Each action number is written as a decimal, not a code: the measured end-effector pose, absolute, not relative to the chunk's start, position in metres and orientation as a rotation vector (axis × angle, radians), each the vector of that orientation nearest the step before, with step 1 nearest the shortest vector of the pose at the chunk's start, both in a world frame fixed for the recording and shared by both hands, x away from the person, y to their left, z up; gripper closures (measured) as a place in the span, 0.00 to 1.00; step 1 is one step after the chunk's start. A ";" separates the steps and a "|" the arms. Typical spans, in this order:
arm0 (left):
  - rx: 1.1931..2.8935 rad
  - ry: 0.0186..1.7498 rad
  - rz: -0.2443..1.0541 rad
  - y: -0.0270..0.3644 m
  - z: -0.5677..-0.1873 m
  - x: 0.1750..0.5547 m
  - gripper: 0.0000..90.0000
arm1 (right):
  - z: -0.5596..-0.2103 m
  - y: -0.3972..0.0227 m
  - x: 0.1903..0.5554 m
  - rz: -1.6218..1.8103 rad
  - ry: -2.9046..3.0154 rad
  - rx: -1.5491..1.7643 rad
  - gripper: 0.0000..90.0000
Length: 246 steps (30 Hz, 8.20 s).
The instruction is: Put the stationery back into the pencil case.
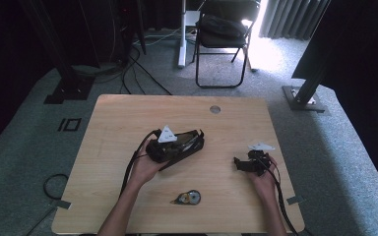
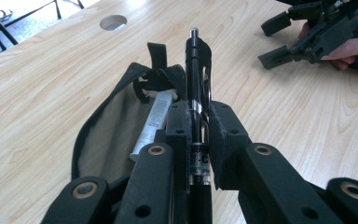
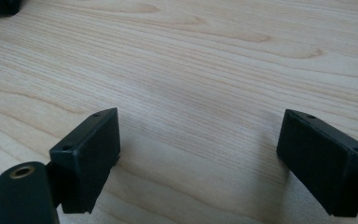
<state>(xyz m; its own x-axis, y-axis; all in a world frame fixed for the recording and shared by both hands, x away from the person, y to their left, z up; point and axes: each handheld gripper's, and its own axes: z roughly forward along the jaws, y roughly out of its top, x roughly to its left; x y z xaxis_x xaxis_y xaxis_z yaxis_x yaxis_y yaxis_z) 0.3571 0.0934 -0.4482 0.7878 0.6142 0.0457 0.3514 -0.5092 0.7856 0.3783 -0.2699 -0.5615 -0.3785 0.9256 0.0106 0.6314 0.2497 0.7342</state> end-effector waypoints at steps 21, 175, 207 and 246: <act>2.143 0.737 0.403 0.101 -0.453 0.371 0.88 | -0.562 -0.270 0.378 0.928 2.101 1.419 0.15; 2.191 0.651 0.364 0.077 -0.475 0.356 0.71 | -0.562 -0.270 0.378 0.927 2.102 1.414 0.15; 2.200 0.622 0.295 0.062 -0.489 0.330 0.60 | -0.562 -0.270 0.378 0.927 2.102 1.414 0.15; 2.234 0.512 0.153 0.058 -0.519 0.285 0.40 | -0.562 -0.270 0.378 0.927 2.102 1.414 0.15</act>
